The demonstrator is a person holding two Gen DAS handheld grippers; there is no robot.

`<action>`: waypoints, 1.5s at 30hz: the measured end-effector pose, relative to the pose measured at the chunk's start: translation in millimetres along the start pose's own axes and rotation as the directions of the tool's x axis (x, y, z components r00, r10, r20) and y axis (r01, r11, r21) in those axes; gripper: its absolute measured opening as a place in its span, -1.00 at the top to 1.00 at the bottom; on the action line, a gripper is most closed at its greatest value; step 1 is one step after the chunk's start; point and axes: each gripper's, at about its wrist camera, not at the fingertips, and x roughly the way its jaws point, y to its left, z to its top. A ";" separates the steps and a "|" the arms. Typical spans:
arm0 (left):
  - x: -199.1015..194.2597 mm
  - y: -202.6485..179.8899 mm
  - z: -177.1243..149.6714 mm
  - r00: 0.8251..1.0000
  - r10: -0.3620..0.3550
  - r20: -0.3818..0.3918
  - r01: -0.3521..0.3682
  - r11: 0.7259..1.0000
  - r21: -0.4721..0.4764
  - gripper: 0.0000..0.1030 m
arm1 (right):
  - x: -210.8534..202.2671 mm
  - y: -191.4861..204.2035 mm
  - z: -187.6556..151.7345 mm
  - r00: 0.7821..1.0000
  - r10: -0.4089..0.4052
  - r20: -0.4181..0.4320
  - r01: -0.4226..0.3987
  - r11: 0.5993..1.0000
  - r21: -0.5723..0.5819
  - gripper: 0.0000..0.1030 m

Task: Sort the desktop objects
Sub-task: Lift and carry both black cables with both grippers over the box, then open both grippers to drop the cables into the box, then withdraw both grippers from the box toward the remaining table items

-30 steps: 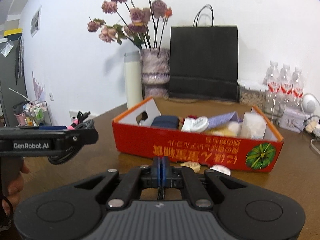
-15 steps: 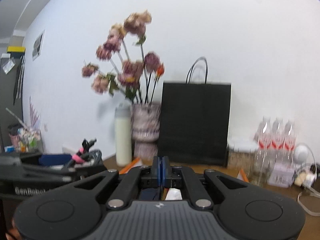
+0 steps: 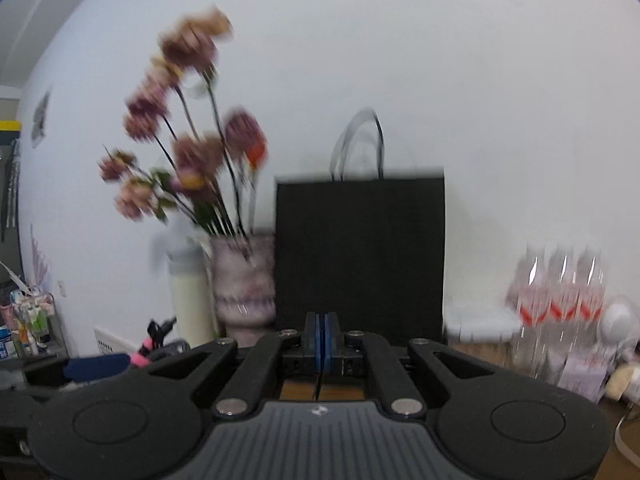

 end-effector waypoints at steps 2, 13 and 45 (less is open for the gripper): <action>18.7 -0.2 -7.2 0.999 0.018 -0.035 -0.018 1.000 0.019 -0.75 | 19.2 -10.8 -19.4 0.999 -0.003 -0.049 0.004 1.000 0.029 0.97; 62.9 -7.6 -43.4 0.988 0.069 -0.136 -0.051 0.990 0.131 -0.75 | 56.9 -36.3 -73.1 0.975 -0.019 -0.223 0.029 0.999 0.042 0.97; 21.5 0.8 -44.1 0.994 0.109 -0.006 -0.107 0.990 0.096 -1.00 | 6.8 -40.7 -74.6 0.968 -0.100 -0.229 0.100 0.995 -0.010 -1.00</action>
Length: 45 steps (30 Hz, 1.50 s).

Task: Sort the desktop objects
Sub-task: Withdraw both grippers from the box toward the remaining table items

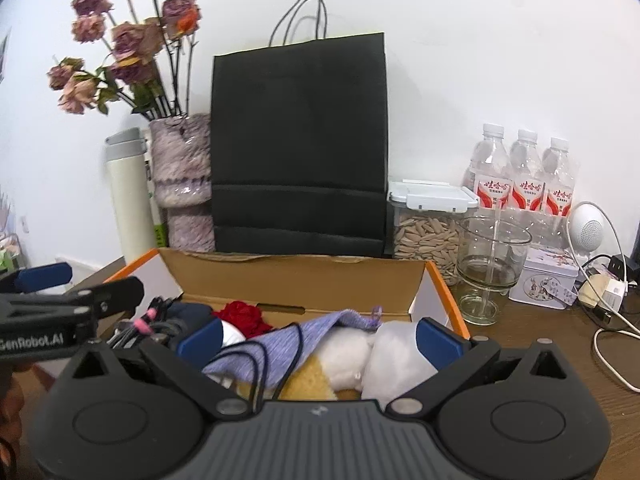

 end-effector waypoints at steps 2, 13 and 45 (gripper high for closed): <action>-4.8 1.8 -2.6 1.000 0.001 -0.001 -0.001 1.000 0.003 -1.00 | -6.0 2.7 -3.2 1.000 0.004 -0.002 -0.004 1.000 -0.009 -1.00; -44.0 11.1 -18.5 1.000 0.007 -0.004 -0.007 1.000 0.008 -1.00 | -50.5 16.9 -29.3 1.000 0.011 0.007 -0.011 0.998 -0.057 -1.00; -113.0 0.1 -70.0 0.984 -0.025 -0.176 0.040 0.996 0.083 -1.00 | -100.3 45.1 -105.5 0.975 0.001 -0.221 -0.019 0.997 -0.078 -1.00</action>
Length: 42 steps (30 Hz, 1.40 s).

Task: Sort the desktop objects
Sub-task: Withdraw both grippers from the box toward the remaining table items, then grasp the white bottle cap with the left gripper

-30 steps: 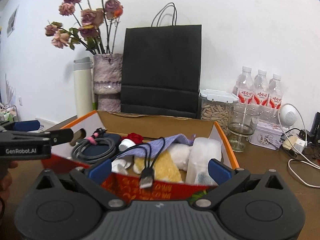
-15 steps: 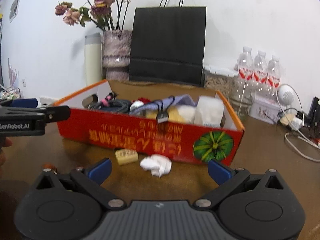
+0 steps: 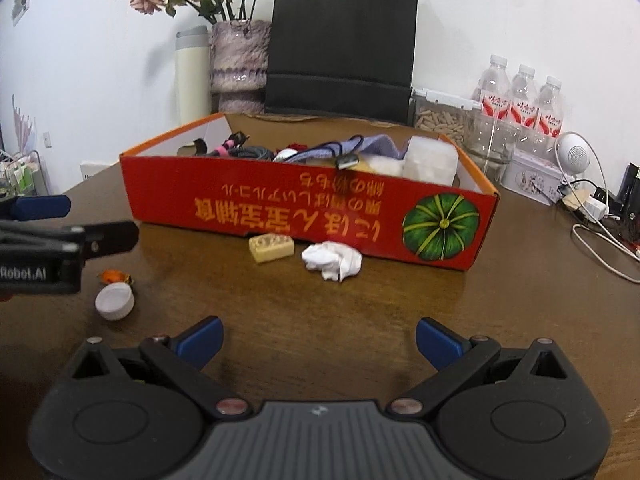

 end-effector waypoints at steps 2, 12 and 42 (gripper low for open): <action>-1.3 -1.1 -2.1 1.000 -0.002 -0.005 0.002 1.000 0.009 -1.00 | 0.2 0.9 -1.2 1.000 -0.001 -0.007 0.001 1.000 -0.002 -1.00; 3.1 -3.1 -7.8 0.997 0.001 -0.073 0.002 0.999 0.037 -1.00 | 2.5 1.2 -5.3 0.999 -0.004 -0.036 0.004 1.000 0.013 -1.00; 1.2 -17.9 -19.3 0.981 -0.074 -0.179 0.078 0.997 0.020 0.34 | 7.4 -3.1 -4.9 0.998 0.030 -0.053 -0.027 0.998 0.050 -1.00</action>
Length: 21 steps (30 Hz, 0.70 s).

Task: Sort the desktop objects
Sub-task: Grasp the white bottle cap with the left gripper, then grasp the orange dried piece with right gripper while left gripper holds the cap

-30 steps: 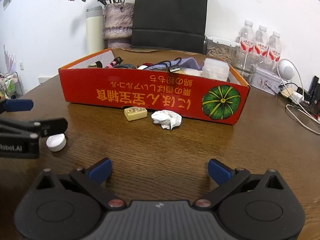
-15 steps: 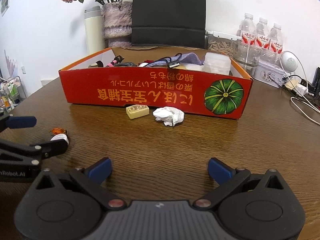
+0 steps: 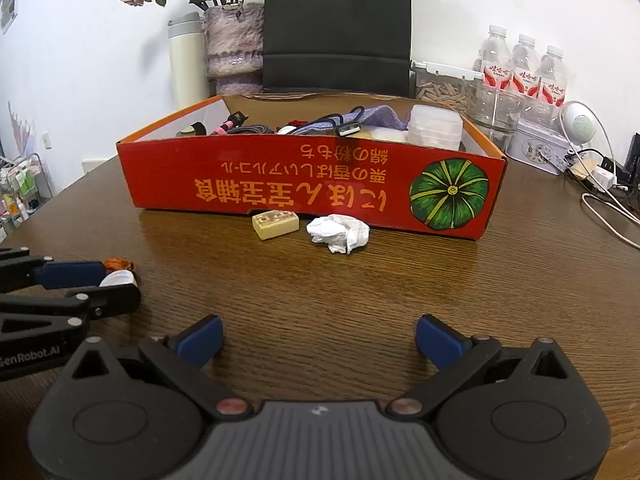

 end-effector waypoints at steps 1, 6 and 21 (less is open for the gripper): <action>-0.2 -0.7 0.0 1.000 -0.008 0.000 0.008 1.000 -0.002 0.39 | 0.4 0.4 0.3 1.000 -0.001 0.000 0.001 1.000 0.001 -1.00; 0.4 -0.3 0.2 1.000 -0.016 0.003 0.016 1.000 -0.010 0.43 | 0.9 0.7 0.7 1.000 -0.001 0.000 0.001 1.000 0.002 -1.00; -12.3 7.6 3.4 0.996 -0.020 0.085 0.026 0.998 -0.059 0.43 | 0.4 2.5 0.7 1.000 0.013 0.005 -0.013 1.000 -0.008 -0.91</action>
